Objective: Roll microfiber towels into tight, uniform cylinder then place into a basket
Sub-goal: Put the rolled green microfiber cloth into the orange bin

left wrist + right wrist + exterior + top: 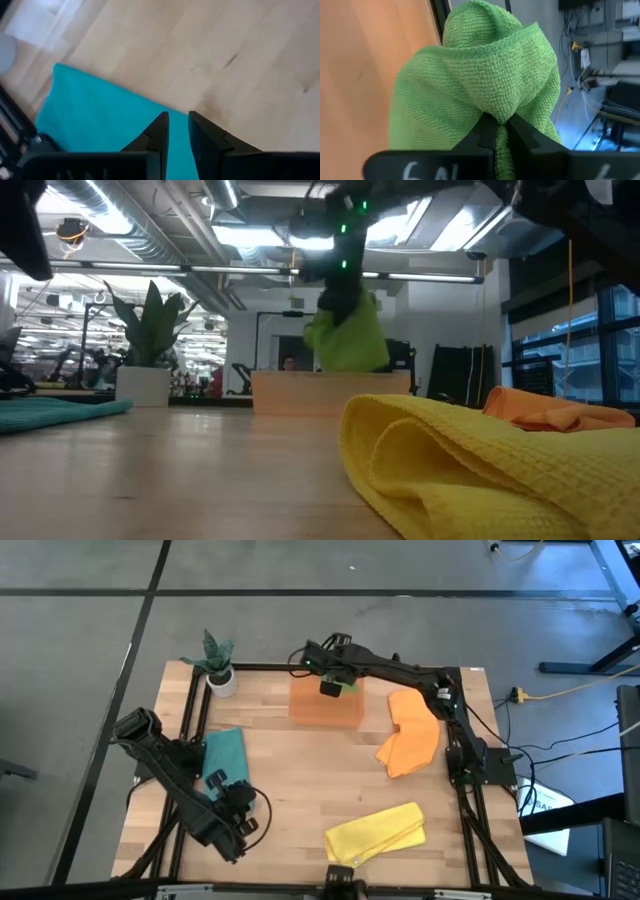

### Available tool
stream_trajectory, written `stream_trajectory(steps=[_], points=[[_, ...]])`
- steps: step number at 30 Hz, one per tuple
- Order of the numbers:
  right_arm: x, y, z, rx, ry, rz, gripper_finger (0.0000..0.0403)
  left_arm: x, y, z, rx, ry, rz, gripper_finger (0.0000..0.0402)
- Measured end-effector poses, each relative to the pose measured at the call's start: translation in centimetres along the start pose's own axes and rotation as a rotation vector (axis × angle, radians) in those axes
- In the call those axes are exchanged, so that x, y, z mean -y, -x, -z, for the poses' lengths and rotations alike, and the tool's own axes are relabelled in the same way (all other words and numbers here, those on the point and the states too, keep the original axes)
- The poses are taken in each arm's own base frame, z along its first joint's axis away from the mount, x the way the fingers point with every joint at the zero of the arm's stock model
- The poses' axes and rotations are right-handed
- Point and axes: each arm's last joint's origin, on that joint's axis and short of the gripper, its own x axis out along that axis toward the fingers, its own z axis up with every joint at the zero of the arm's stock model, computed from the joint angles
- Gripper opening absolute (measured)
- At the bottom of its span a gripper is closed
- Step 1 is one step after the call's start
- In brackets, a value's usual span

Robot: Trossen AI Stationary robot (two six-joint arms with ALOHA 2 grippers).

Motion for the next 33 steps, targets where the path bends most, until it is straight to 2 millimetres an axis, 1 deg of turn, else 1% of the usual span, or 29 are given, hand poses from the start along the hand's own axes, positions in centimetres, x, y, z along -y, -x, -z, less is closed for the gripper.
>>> stream_trajectory(steps=[3,7,11,18,22,28,33], points=[[-0.3,-2.2,0.0,0.045,0.048,-0.005,0.002,-0.3,-0.3,-0.5,-0.004,-0.014,-0.028,0.0064],[-1.6,-4.6,0.4,0.077,0.145,-0.019,0.002,-0.6,-0.8,-1.2,-0.015,-0.005,-0.063,0.0064],[-3.2,-6.0,1.3,0.09,0.178,-0.073,0.002,-0.8,-1.1,-1.8,-0.023,0.014,-0.078,0.0064],[-5.4,-7.6,3.2,0.053,0.216,-0.11,0.002,-1.1,-1.8,-2.8,-0.036,0.054,-0.1,0.0064],[-6.8,-7.8,3.5,0.072,0.228,-0.153,0.002,-1.2,-2.1,-3.3,-0.045,0.073,-0.111,0.0064],[-8.6,-6.3,2.8,0.114,0.267,-0.166,0.002,-1.4,-2.4,-3.7,-0.057,0.09,-0.119,0.0064],[-9.6,-5.7,2.7,0.143,0.292,-0.243,0.0024,-1.4,-2.4,-3.7,-0.057,0.089,-0.119,0.0064]])
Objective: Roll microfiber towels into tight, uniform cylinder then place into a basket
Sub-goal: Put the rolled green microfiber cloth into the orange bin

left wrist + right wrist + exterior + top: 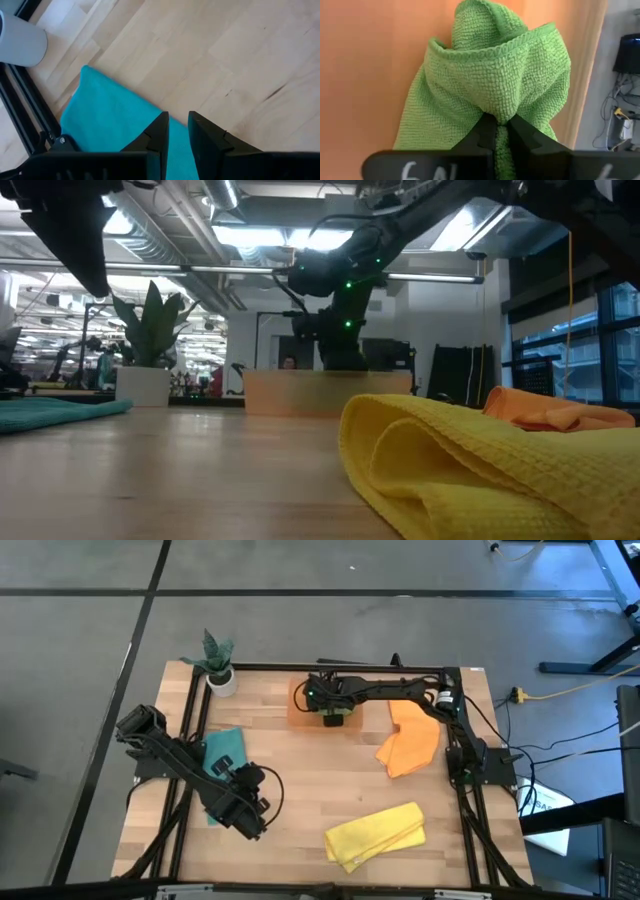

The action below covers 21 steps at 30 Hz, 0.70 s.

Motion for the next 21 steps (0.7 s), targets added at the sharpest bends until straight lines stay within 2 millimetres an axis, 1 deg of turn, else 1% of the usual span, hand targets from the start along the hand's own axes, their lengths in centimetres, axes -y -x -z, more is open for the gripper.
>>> stream_trajectory(steps=[6,10,16,21], points=[[-0.09,0.38,-0.14,-0.011,-0.008,-0.015,0.0029,0.01,-0.01,0.0,0.0,-0.026,0.0,0.0064],[-0.08,0.43,-0.1,-0.018,-0.037,-0.018,0.0041,0.0,-0.02,-0.02,0.0,-0.025,0.0,0.0064],[-0.15,0.43,0.04,-0.032,-0.052,-0.025,0.0076,0.0,-0.03,-0.04,-0.001,-0.024,-0.001,0.0064],[-0.08,0.45,0.07,-0.047,-0.051,0.002,0.0122,0.0,-0.03,-0.04,-0.001,-0.024,-0.001,0.0064]])
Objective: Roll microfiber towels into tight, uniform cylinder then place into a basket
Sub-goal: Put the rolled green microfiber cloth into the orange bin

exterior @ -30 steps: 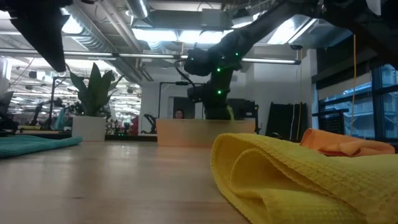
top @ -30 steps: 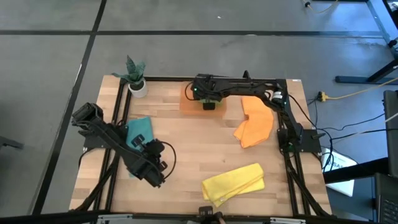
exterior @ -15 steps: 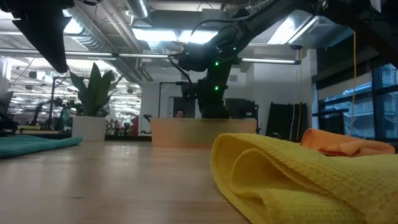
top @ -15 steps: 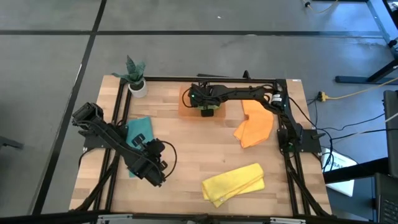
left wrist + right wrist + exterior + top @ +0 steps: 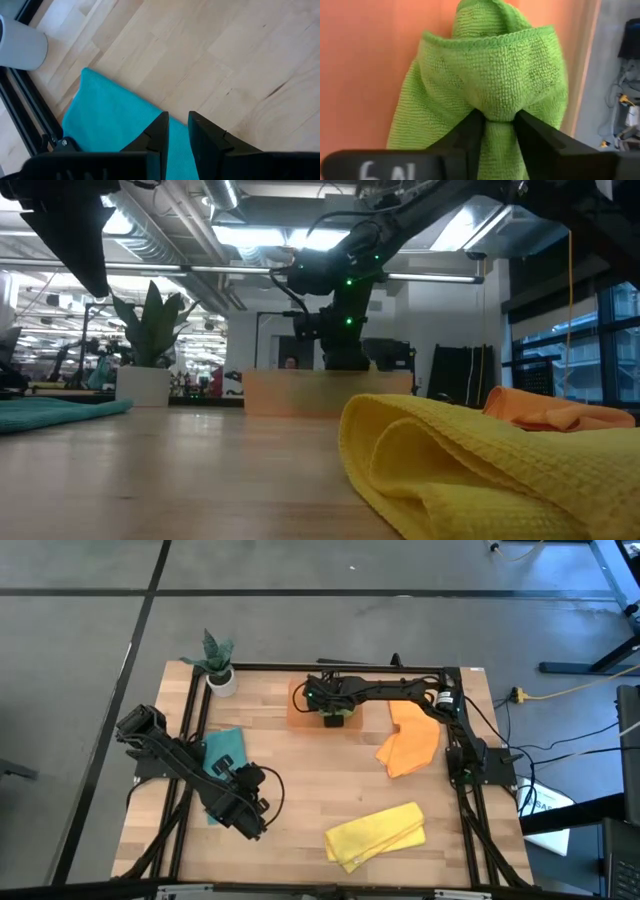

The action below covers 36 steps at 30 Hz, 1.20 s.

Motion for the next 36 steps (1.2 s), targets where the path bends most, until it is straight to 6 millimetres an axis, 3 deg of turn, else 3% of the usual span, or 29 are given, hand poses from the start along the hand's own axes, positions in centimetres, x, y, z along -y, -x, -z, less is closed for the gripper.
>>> stream_trajectory(steps=[5,12,16,19,22,27,32,36], points=[[0.6,1.2,-0.5,-0.018,-0.024,0.009,0.0152,0.0,0.0,0.0,0.0,0.0,0.0,0.0064],[3.3,6.1,-2.0,0.016,-0.143,-0.074,0.0159,0.0,0.0,0.0,0.0,0.0,0.0,0.0064],[4.2,8.5,-2.0,0.058,-0.144,-0.289,0.0159,0.0,0.0,0.0,0.0,0.0,0.0,0.0064],[4.2,9.0,-1.8,0.163,-0.094,-0.548,0.0159,0.0,0.1,0.1,0.002,-0.004,0.002,0.0064],[4.3,8.4,-1.4,0.222,-0.077,-0.677,0.0159,0.0,0.1,0.1,0.002,-0.004,0.003,0.0064],[4.8,4.7,0.6,0.186,-0.132,-0.72,0.0159,0.0,0.1,0.1,0.002,-0.003,0.003,0.0064],[3.5,1.6,2.4,0.2,-0.157,-0.872,0.0159,0.0,0.1,0.1,0.005,-0.004,0.002,0.0064],[2.8,0.3,3.3,0.18,-0.169,-0.879,0.0159,0.0,0.1,0.1,0.013,-0.003,0.001,0.0064]])
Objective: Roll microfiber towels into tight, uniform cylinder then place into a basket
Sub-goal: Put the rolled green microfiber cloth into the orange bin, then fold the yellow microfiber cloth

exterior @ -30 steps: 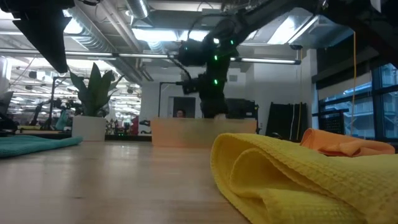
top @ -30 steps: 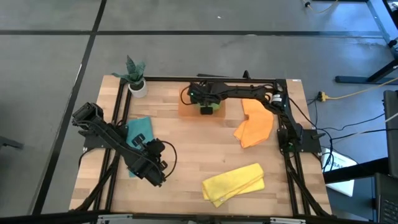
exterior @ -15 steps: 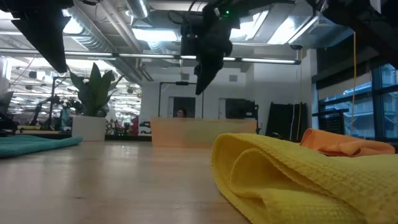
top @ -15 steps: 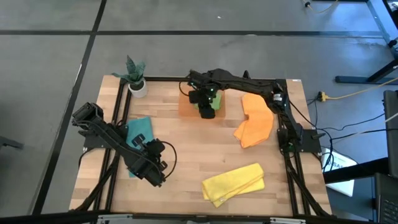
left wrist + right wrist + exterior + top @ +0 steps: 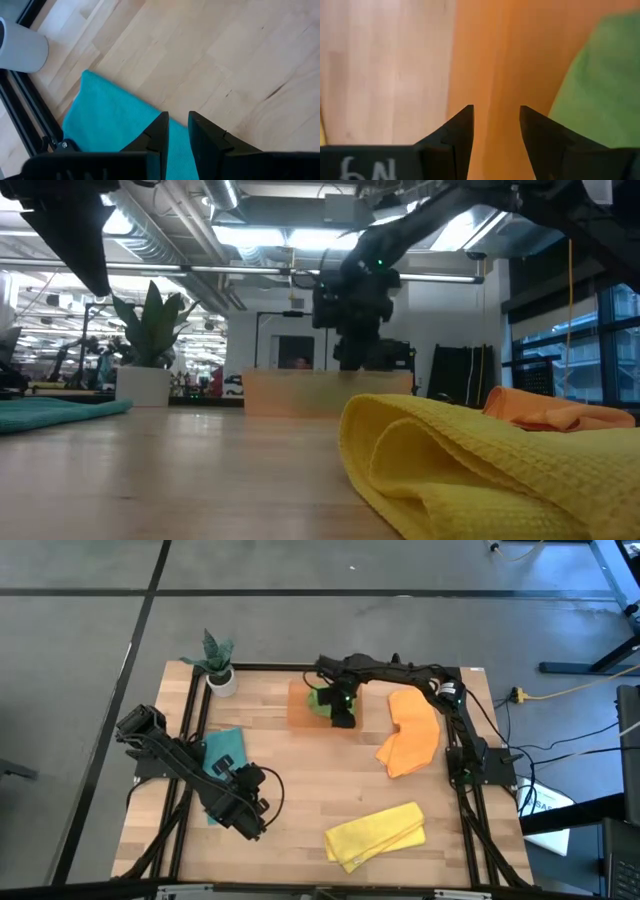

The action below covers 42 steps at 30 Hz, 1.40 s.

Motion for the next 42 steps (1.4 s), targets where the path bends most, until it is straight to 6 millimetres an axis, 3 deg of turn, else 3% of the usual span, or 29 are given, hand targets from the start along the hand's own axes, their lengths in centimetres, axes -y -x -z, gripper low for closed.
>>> stream_trajectory(steps=[5,21,29,36,42], points=[[0.3,-0.8,0.4,-0.045,-0.008,0.1,0.0159,0.0,-0.1,-0.3,0.013,0.009,-0.004,0.0064],[1.9,-0.1,0.6,-0.146,-0.09,0.461,0.0159,0.0,-0.2,-0.4,0.013,0.022,0.001,0.0064],[1.5,0.0,0.3,-0.164,-0.079,0.483,0.0159,0.0,-0.2,-0.4,0.013,0.022,0.001,0.0064],[-0.3,2.0,-2.2,-0.111,-0.048,0.499,0.0159,0.0,-0.2,-0.4,0.013,0.022,0.001,0.0064],[-2.0,5.6,-3.4,-0.07,-0.062,0.548,0.0159,0.0,-0.2,-0.4,0.013,0.027,0.001,0.0064]])
